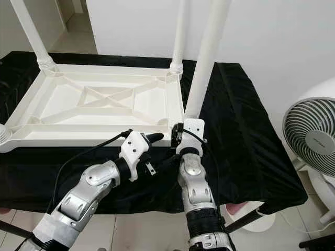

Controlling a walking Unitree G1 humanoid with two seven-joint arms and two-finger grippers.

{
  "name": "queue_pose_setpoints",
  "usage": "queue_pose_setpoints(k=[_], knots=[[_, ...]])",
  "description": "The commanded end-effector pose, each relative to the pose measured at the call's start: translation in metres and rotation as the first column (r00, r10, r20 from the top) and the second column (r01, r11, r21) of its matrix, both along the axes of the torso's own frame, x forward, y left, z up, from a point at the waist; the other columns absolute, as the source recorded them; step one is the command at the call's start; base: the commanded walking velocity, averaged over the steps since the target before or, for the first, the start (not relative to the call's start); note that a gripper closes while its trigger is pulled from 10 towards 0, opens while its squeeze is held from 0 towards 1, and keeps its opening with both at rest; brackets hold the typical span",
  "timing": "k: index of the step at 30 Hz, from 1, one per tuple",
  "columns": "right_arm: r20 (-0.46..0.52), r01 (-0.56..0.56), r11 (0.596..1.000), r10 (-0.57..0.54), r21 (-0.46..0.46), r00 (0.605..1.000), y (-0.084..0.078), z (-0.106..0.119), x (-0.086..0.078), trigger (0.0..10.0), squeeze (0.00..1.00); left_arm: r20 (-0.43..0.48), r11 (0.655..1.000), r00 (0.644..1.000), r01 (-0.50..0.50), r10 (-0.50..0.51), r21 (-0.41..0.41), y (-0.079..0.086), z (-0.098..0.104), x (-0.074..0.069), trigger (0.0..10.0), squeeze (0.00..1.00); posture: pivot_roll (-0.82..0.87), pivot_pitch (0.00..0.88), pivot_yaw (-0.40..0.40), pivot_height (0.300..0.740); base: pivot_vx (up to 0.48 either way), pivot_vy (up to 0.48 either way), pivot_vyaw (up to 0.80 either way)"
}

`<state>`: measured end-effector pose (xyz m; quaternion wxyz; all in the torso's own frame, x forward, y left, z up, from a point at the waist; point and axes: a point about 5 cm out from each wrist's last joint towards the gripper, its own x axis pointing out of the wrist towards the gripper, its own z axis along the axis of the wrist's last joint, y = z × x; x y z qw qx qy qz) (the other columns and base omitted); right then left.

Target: Building children table

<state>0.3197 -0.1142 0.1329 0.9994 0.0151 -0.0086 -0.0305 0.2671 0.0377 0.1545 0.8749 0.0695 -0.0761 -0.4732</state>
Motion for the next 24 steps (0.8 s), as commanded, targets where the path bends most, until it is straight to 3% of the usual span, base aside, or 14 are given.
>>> queue_pose_setpoints(k=[1,6,7,8,9,15,16,19,24], knots=[[-0.003,-0.035,0.999,0.035,0.011,0.999,-0.007,-0.003,-0.001,10.0,1.00,-0.007,0.999,0.999,0.039,-0.039,0.015,-0.003,-0.002,-0.004,10.0,0.00,0.08,0.038,-0.043,0.740,0.000,0.000,0.00],[0.007,-0.090,0.996,0.090,0.004,0.996,-0.014,-0.001,0.000,10.0,1.00,-0.007,0.999,0.999,0.040,-0.039,0.014,-0.003,-0.002,-0.004,10.0,0.00,0.08,0.039,-0.045,0.740,0.000,0.000,0.00],[0.006,-0.154,0.988,0.154,-0.001,0.988,-0.016,-0.001,0.001,10.0,1.00,-0.007,0.999,0.999,0.040,-0.040,0.016,-0.003,-0.002,-0.004,10.0,0.00,0.07,0.036,-0.046,0.740,0.000,0.000,0.00],[0.002,-0.222,0.975,0.222,-0.013,0.975,-0.018,0.000,0.002,10.0,0.23,-0.007,0.999,0.999,0.041,-0.041,0.015,-0.003,-0.002,-0.004,10.0,0.00,0.07,0.035,-0.046,0.740,0.000,0.000,0.00],[-0.005,-0.292,0.956,0.292,-0.013,0.956,-0.019,0.000,0.002,10.0,0.00,-0.007,0.999,0.999,0.041,-0.041,0.015,-0.004,-0.002,-0.004,10.0,0.00,0.07,0.035,-0.046,0.740,0.000,0.000,0.00],[-0.008,-0.426,0.902,0.426,-0.072,0.905,-0.025,0.004,0.003,10.0,0.00,-0.004,0.999,0.999,0.043,-0.043,0.015,-0.004,-0.002,-0.004,10.0,0.00,0.07,0.032,-0.046,0.740,0.000,0.000,0.00],[-0.013,-0.492,0.861,0.495,-0.127,0.869,-0.030,0.006,0.004,10.0,0.00,-0.005,0.999,0.999,0.043,-0.043,0.015,-0.004,-0.002,-0.003,10.0,0.00,0.07,0.033,-0.044,0.740,0.000,0.000,0.00],[-0.017,-0.536,0.829,0.541,-0.158,0.841,-0.036,0.008,0.007,10.0,0.00,-0.005,0.999,0.999,0.043,-0.043,0.015,-0.004,-0.002,-0.004,10.0,0.00,0.07,0.035,-0.043,0.740,0.000,0.000,0.00],[-0.031,-0.546,0.817,0.550,-0.184,0.834,-0.040,0.008,0.013,10.0,0.00,-0.006,0.999,0.999,0.041,-0.041,0.014,-0.003,-0.002,-0.003,10.0,0.00,0.08,0.041,-0.043,0.740,0.000,0.000,0.00]])
